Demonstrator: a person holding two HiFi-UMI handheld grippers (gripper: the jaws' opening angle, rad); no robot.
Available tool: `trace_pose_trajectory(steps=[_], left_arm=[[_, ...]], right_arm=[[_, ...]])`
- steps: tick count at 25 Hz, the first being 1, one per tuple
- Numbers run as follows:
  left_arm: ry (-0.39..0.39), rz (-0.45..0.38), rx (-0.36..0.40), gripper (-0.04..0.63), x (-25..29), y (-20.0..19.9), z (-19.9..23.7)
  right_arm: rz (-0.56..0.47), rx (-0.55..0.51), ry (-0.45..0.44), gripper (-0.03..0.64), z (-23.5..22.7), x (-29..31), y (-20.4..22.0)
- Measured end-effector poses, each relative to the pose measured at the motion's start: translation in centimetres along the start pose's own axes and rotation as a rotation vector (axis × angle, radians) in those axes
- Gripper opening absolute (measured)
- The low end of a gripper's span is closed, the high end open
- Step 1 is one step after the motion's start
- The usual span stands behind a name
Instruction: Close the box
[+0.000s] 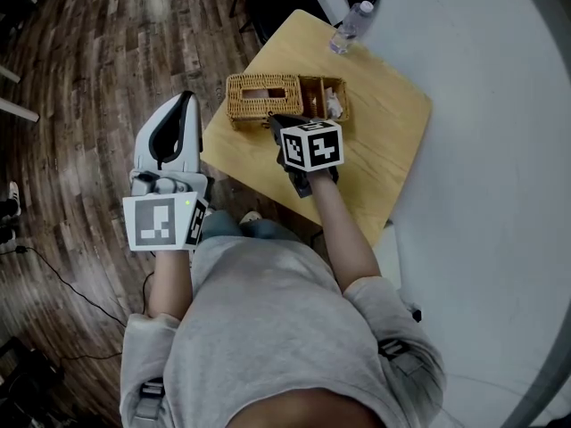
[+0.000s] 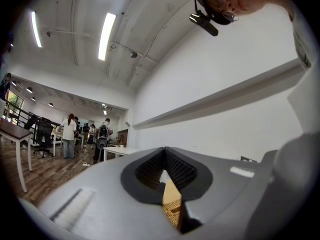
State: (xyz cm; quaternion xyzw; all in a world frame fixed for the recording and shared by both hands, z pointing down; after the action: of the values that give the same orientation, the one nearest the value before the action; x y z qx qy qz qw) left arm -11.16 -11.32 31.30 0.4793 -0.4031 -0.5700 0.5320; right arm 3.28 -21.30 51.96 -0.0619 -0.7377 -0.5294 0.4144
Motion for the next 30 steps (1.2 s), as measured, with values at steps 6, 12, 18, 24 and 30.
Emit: trace_pose_trajectory(steps=[6, 12, 18, 24, 30], left_arm=[[0.014, -0.003, 0.0, 0.058, 0.2, -0.4, 0.2], [0.018, 0.007, -0.001, 0.058, -0.3, -0.7, 1.0], [0.025, 0.016, 0.005, 0.058, -1.0, -1.1, 1.6], [0.027, 0.02, 0.017, 0.058, -2.1, -1.9, 2.4], [0.018, 0.028, 0.028, 0.058, -3.6, -2.6, 3.4]], right_arm=[[0.018, 0.006, 0.023, 0.017, 0.0, 0.5, 0.7], [0.027, 0.015, 0.049, 0.017, 0.0, 1.0, 1.1], [0.039, 0.016, 0.092, 0.018, 0.1, 1.1, 1.7], [0.059, 0.006, 0.13, 0.018, 0.3, 1.6, 2.5], [0.058, -0.002, 0.164, 0.02, 0.7, 1.7, 2.9]])
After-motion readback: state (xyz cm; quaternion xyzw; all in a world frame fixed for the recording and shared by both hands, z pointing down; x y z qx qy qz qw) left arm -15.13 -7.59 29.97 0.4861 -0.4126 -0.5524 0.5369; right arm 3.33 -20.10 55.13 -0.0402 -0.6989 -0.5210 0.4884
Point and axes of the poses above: the fingertips, and each gripper's own axes: x forward along the fingers, z to its left, y out of its underside, the point moved 2 cm from there along -x, backward along the fingers, and after that the axes turned 13 degrees about -x, right-handed, at the moved point
